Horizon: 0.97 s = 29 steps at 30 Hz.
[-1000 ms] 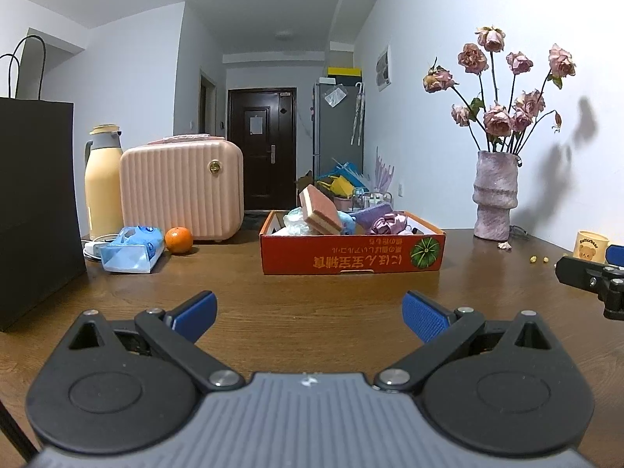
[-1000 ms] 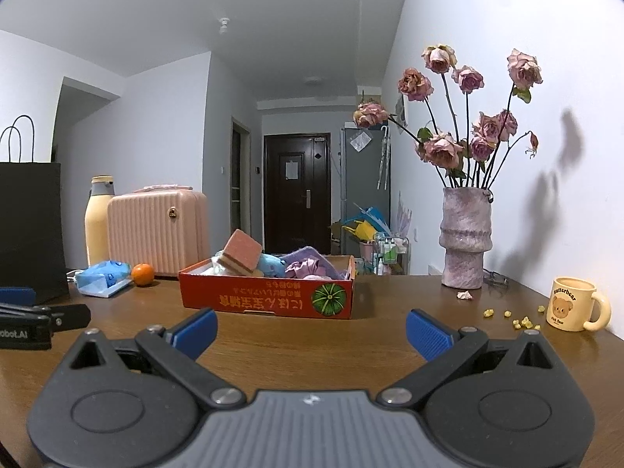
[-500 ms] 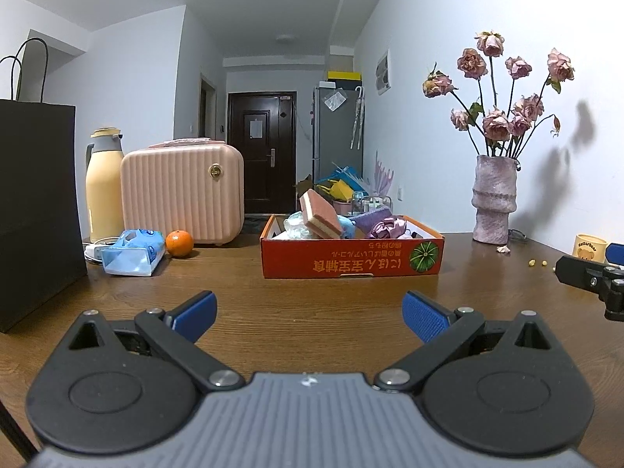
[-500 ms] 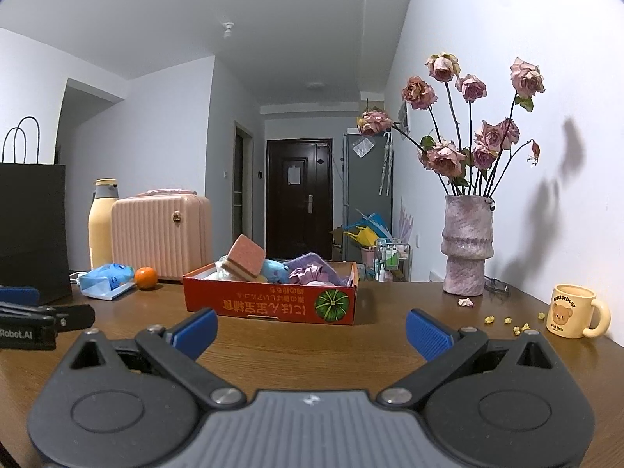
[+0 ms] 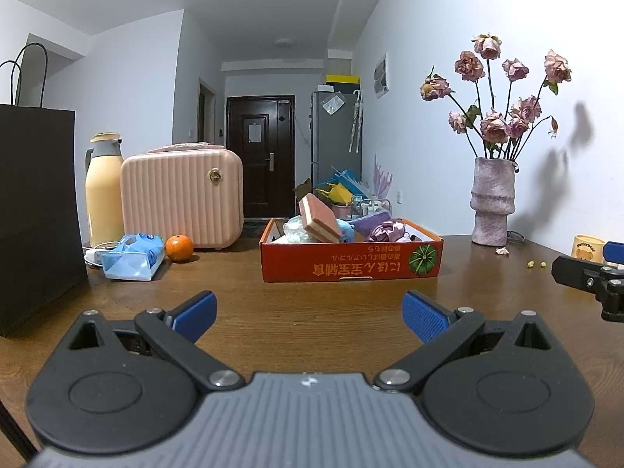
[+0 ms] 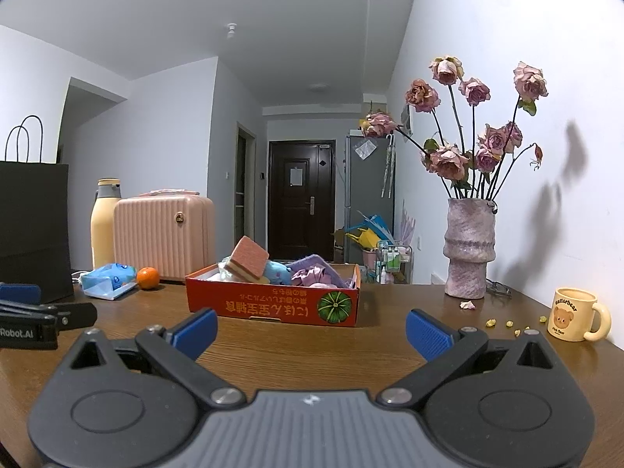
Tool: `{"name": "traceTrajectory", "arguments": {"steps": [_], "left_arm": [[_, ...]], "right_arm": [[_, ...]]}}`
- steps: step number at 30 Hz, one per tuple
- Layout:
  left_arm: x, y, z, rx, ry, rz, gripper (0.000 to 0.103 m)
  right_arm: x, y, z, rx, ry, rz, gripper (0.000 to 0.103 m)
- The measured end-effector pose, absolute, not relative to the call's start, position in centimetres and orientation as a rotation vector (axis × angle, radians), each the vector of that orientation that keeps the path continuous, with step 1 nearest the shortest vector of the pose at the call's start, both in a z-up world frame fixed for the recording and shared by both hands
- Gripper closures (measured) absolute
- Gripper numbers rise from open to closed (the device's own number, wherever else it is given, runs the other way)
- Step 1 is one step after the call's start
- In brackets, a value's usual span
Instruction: Organize soft objects
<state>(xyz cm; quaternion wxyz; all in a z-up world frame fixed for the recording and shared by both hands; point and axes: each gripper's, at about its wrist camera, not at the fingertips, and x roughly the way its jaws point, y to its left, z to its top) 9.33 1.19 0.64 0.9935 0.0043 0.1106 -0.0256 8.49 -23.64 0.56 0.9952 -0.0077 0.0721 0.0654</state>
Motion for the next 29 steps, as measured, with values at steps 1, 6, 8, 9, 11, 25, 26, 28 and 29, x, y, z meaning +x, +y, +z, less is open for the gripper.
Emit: {"name": "traceTrajectory", "arguments": {"steps": [1, 6, 8, 9, 11, 25, 26, 28, 29], "left_arm": [[9.32, 1.20, 0.65, 0.009, 0.221, -0.051, 0.000], [9.31, 1.12, 0.63, 0.016, 0.221, -0.051, 0.000], [9.31, 1.13, 0.63, 0.013, 0.221, -0.052, 0.000], [9.30, 1.13, 0.63, 0.014, 0.221, -0.051, 0.000], [9.24, 1.12, 0.62, 0.014, 0.218, -0.050, 0.000], [9.14, 1.00, 0.62, 0.019, 0.214, -0.062, 0.000], [9.12, 0.98, 0.60, 0.018, 0.215, -0.065, 0.000], [9.17, 0.94, 0.57, 0.017, 0.217, -0.065, 0.000], [9.27, 0.97, 0.58, 0.016, 0.218, -0.065, 0.000]], "right_arm": [[8.48, -23.64, 0.56, -0.016, 0.145, 0.131, 0.000], [8.48, -23.63, 0.54, -0.016, 0.145, 0.131, 0.000], [8.48, -23.55, 0.58, -0.017, 0.146, 0.133, 0.000], [8.48, -23.55, 0.58, -0.017, 0.146, 0.133, 0.000], [8.49, -23.55, 0.58, -0.018, 0.146, 0.133, 0.000], [8.48, -23.26, 0.43, -0.021, 0.152, 0.134, 0.000], [8.49, -23.22, 0.40, -0.021, 0.153, 0.135, 0.000], [8.63, -23.15, 0.27, -0.023, 0.157, 0.135, 0.000], [8.79, -23.19, 0.23, -0.023, 0.160, 0.135, 0.000]]}}
